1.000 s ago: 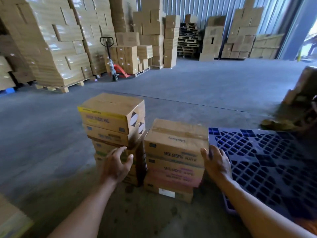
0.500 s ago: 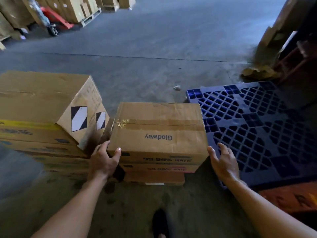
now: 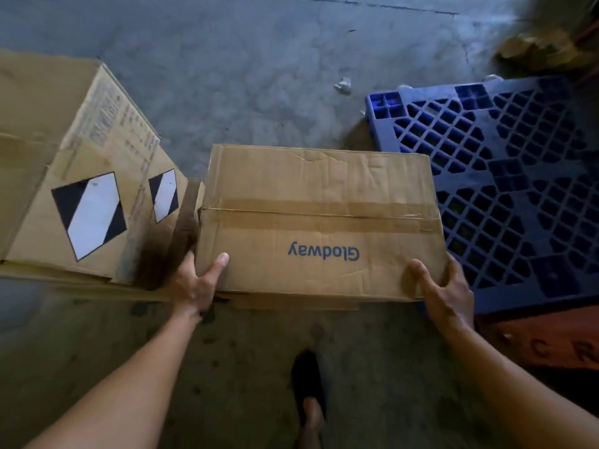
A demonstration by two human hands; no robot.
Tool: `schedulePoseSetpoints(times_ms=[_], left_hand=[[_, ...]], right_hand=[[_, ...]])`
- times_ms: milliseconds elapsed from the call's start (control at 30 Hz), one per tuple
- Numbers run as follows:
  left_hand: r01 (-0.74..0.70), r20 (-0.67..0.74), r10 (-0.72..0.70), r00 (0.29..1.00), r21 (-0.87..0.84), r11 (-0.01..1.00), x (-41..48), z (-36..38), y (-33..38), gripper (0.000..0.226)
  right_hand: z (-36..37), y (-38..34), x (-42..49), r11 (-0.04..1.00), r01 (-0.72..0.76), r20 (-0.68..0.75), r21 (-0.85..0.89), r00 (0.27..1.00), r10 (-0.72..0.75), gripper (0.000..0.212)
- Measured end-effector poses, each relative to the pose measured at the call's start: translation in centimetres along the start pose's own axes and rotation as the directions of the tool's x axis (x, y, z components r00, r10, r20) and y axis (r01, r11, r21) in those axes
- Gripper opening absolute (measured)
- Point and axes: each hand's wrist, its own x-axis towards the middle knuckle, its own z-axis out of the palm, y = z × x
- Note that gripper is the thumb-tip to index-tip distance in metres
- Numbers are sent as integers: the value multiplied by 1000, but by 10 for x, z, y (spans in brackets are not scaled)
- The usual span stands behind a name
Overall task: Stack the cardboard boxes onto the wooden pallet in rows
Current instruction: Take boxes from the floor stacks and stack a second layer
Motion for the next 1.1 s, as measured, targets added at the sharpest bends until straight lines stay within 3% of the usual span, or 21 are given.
schedulePoseSetpoints(times_ms=[200, 367, 500, 633, 733, 867, 1000, 1100], left_hand=[[82, 63, -70, 996, -218, 973, -4, -7, 6, 65], [38, 55, -22, 998, -315, 948, -39, -28, 10, 85], [-7, -15, 1, 1000, -409, 913, -88, -42, 5, 93], [-76, -156, -4, 988, -507, 858, -157, -56, -12, 83], [-102, -225, -35, 974, -566, 818, -227, -58, -36, 94], [-105, -353, -142, 925, -596, 796, -341, -57, -70, 90], [-154, -516, -225, 827, -591, 792, -456, -60, -97, 92], [-205, -621, -308, 720, -615, 762, -533, -66, -112, 87]], right_hand=[[-16, -8, 0, 997, 3, 62, 82, 998, -8, 91], [-49, -26, -4, 961, 35, 106, 274, 992, -67, 93], [-80, -44, -16, 918, 54, 249, 394, 955, -163, 94], [-106, -43, -35, 888, 82, 389, 453, 878, -280, 84], [-123, -36, -55, 864, 165, 464, 475, 788, -405, 76], [-145, -20, -92, 840, 297, 503, 455, 692, -517, 86], [-161, -14, -149, 813, 396, 536, 426, 614, -580, 87], [-166, -17, -197, 787, 437, 601, 435, 510, -615, 84]])
